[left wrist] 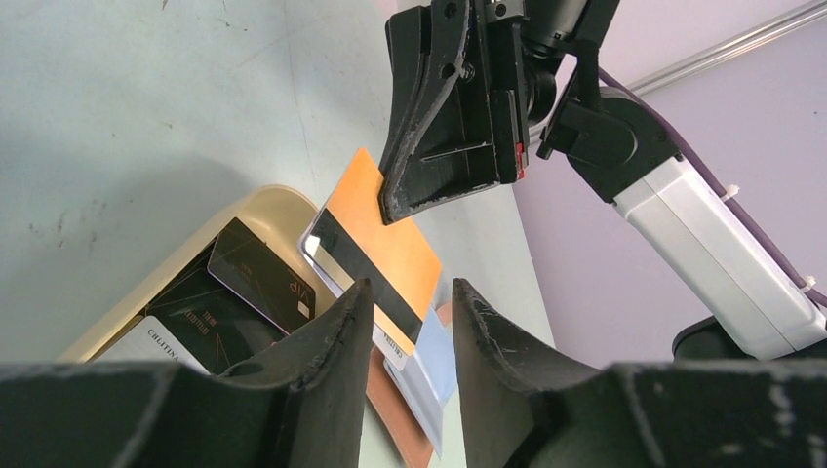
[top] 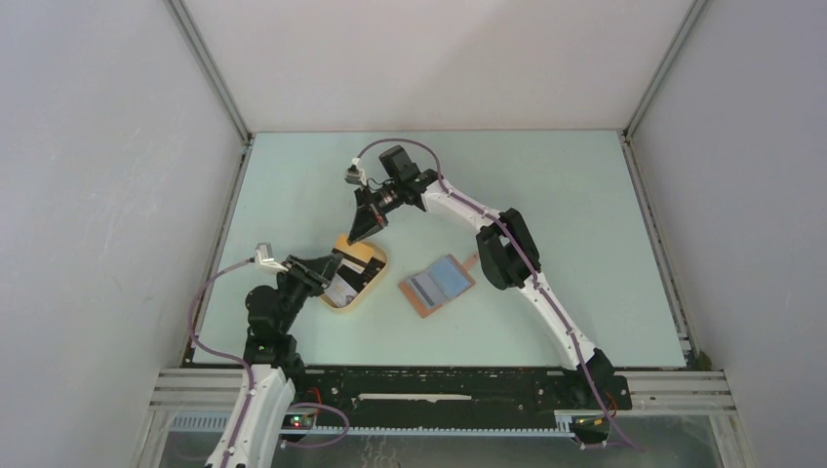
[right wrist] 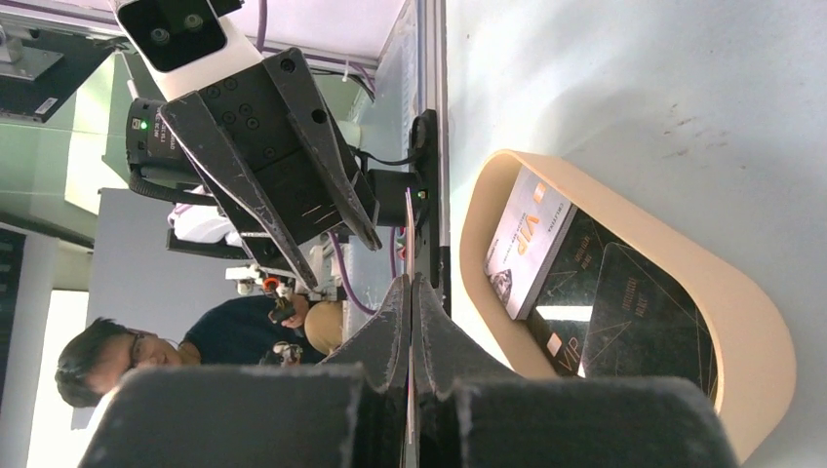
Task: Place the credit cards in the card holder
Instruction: Pick up the credit card from the storage box, then place the credit card in the storage box.
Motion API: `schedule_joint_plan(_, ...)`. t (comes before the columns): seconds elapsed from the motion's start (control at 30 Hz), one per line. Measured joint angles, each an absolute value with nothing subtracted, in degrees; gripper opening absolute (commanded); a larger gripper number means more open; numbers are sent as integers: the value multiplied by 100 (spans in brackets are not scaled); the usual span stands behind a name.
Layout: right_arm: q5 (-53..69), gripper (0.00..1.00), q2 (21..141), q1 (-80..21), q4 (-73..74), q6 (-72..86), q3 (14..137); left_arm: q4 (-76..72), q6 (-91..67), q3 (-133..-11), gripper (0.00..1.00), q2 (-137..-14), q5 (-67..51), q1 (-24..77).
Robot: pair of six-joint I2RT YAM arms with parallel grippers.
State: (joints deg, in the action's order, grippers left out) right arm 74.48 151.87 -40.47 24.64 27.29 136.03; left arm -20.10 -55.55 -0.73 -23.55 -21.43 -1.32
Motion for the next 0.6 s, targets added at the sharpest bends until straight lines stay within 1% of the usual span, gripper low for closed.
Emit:
schedule_joint_plan(0.17,7511,0,15194,-4036,2329,2910,13574,-1831,-5548,-73,48,-2193,-2137,-132)
schedule_joint_plan(0.27,7516,0,15194,-4014,2276,2976,13574,-1417,-5502,-73,56,-1944,-2060,-132)
schedule_joint_plan(0.33,7516,0,15194,-4012,2261,2998,13572,-1118,-5465,-73,60,-1780,-1953,-137)
schedule_joint_plan(0.5,7557,0,15194,-4012,2126,3085,13522,-864,-5454,-73,61,-1671,-1822,-141)
schedule_joint_plan(0.6,7579,0,15194,-4016,2067,3144,13478,-1063,-5516,-73,61,-1957,-1835,-141)
